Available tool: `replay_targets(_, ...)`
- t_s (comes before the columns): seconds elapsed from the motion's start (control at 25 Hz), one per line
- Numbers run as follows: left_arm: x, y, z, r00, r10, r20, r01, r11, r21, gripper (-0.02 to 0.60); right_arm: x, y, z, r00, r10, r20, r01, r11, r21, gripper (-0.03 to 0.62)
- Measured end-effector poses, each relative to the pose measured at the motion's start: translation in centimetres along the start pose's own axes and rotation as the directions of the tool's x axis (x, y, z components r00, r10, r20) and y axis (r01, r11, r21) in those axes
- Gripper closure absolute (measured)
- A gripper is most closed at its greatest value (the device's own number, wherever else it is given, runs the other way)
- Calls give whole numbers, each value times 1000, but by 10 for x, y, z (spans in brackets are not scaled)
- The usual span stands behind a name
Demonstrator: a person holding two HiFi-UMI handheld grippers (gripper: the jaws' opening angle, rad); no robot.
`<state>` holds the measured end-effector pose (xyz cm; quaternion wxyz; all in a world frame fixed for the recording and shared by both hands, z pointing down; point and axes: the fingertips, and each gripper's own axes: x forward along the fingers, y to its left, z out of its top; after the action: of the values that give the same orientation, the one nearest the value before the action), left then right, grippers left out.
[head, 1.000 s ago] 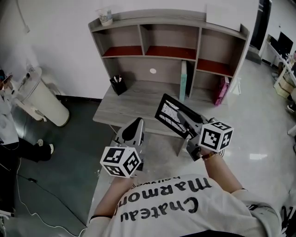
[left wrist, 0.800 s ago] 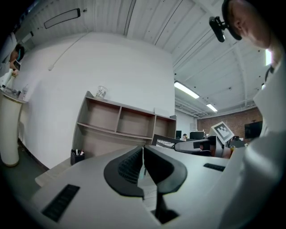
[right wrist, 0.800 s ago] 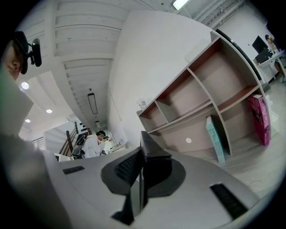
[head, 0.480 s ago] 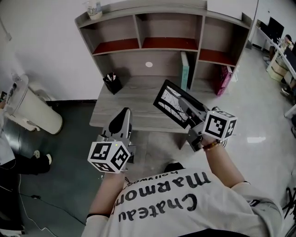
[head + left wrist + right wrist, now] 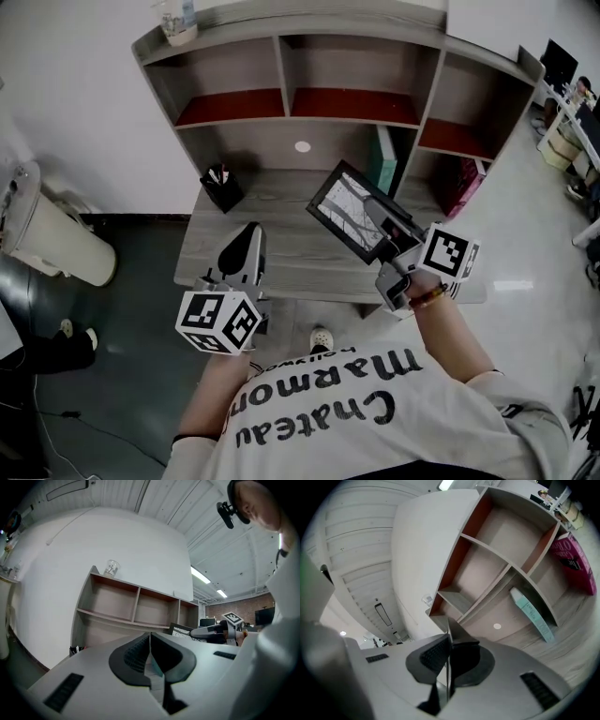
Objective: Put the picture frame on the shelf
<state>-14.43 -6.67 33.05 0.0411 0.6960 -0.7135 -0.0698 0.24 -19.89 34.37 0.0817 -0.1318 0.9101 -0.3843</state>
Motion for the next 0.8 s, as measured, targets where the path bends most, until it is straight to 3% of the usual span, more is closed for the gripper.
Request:
replay_targets(0.44,118,63,10,997,-69,-39,69,998,4,558,82,-46,82,990,-16,138,6,997,75,566)
replay_targets(0.8,177,72,20,983,-182,-39,182,983,-1,557,110,-63,136,951,-112,287,90,992,89,566)
